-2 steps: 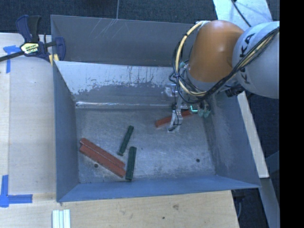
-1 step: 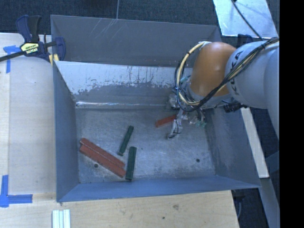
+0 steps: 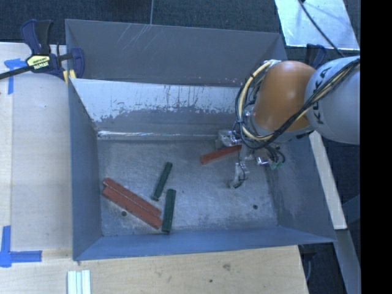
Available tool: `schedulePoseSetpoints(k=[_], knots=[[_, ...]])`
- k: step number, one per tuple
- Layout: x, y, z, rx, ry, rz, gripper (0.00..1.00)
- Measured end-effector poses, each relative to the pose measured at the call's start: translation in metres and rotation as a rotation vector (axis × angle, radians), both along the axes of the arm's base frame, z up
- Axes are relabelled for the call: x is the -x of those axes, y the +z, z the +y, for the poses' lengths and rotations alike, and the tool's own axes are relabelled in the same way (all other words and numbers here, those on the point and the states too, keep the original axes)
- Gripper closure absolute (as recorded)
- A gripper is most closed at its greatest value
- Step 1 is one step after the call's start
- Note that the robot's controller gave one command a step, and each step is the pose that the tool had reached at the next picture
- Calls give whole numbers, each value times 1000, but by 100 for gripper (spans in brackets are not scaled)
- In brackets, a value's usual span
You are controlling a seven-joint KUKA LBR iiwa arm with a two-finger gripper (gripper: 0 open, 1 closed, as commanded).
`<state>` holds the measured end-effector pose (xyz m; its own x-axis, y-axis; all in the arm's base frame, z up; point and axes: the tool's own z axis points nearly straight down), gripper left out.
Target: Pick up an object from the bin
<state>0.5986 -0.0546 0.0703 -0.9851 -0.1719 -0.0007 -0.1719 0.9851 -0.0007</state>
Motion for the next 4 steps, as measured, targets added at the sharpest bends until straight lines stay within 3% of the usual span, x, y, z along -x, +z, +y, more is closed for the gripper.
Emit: schedulePoseSetpoints(k=[3, 4], knots=[[-3, 1, -1, -1, -7, -5, 0], [-3, 2, -1, -1, -8, -6, 100]])
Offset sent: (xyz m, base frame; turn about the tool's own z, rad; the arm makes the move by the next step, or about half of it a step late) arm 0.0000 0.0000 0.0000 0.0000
